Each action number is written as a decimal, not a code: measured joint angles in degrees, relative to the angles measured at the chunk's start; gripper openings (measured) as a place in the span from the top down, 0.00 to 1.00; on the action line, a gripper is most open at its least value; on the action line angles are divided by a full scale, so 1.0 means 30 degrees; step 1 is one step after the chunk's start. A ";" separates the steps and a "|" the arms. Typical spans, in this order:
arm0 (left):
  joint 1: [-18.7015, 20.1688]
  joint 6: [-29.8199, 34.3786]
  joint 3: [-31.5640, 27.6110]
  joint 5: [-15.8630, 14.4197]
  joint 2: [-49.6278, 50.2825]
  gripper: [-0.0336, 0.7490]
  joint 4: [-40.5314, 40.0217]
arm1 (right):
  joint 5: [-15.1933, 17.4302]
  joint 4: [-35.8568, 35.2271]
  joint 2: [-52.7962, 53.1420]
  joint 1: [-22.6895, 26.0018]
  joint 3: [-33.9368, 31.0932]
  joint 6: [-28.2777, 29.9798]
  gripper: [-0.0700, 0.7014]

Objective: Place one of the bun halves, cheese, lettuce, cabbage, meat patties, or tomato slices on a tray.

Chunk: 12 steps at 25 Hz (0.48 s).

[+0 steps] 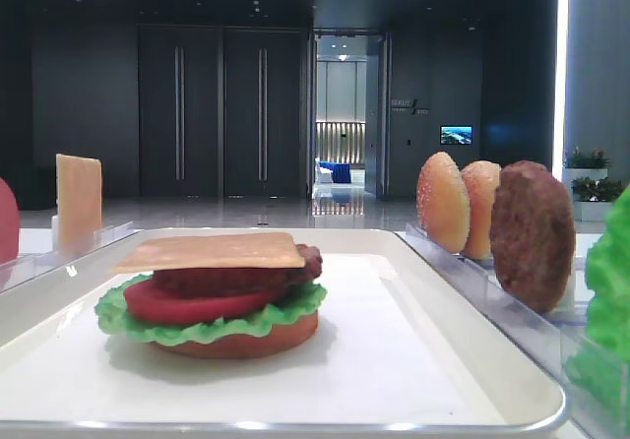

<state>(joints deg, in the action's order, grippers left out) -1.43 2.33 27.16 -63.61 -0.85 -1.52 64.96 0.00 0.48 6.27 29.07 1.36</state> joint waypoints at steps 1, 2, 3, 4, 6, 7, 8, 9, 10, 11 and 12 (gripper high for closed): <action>0.0186 0.0000 0.0000 0.0000 0.0000 0.41 0.0000 | 0.0000 0.0000 0.0000 0.0000 0.0000 0.0000 0.21; 0.0368 0.0000 0.0000 0.0000 0.0000 0.41 0.0000 | 0.0000 0.0000 0.0000 0.0000 0.0000 0.0000 0.21; 0.0441 0.0000 0.0000 0.0000 0.0000 0.41 0.0000 | 0.0000 0.0000 0.0000 0.0000 0.0000 0.0000 0.21; 0.0464 0.0000 0.0000 0.0000 0.0000 0.41 0.0000 | 0.0000 0.0000 0.0000 0.0000 0.0000 0.0000 0.21; 0.0475 0.0000 0.0000 0.0000 0.0000 0.41 0.0004 | 0.0000 0.0000 0.0000 0.0000 0.0000 0.0000 0.21; 0.0475 0.0000 0.0000 0.0000 0.0000 0.41 0.0004 | 0.0000 0.0000 0.0000 0.0000 0.0000 0.0000 0.21; 0.0475 0.0000 0.0000 0.0000 0.0000 0.41 0.0004 | 0.0000 0.0000 0.0000 0.0000 0.0000 0.0000 0.21; 0.0475 0.0000 0.0000 0.0000 0.0000 0.41 0.0004 | 0.0000 0.0000 0.0000 0.0000 0.0000 0.0000 0.21; 0.0475 0.0000 0.0000 0.0000 0.0000 0.41 0.0004 | 0.0000 0.0000 0.0000 0.0000 0.0000 0.0000 0.21; 0.0475 0.0000 0.0000 0.0000 0.0000 0.41 0.0020 | 0.0000 0.0000 0.0000 0.0000 0.0000 0.0000 0.21; 0.0475 0.0000 0.0000 0.0000 0.0000 0.41 0.0020 | 0.0000 0.0000 0.0000 0.0000 0.0000 0.0000 0.21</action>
<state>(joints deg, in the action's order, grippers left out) 0.00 2.33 27.16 -63.61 -0.85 -1.46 64.96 0.00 0.48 6.27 29.07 1.36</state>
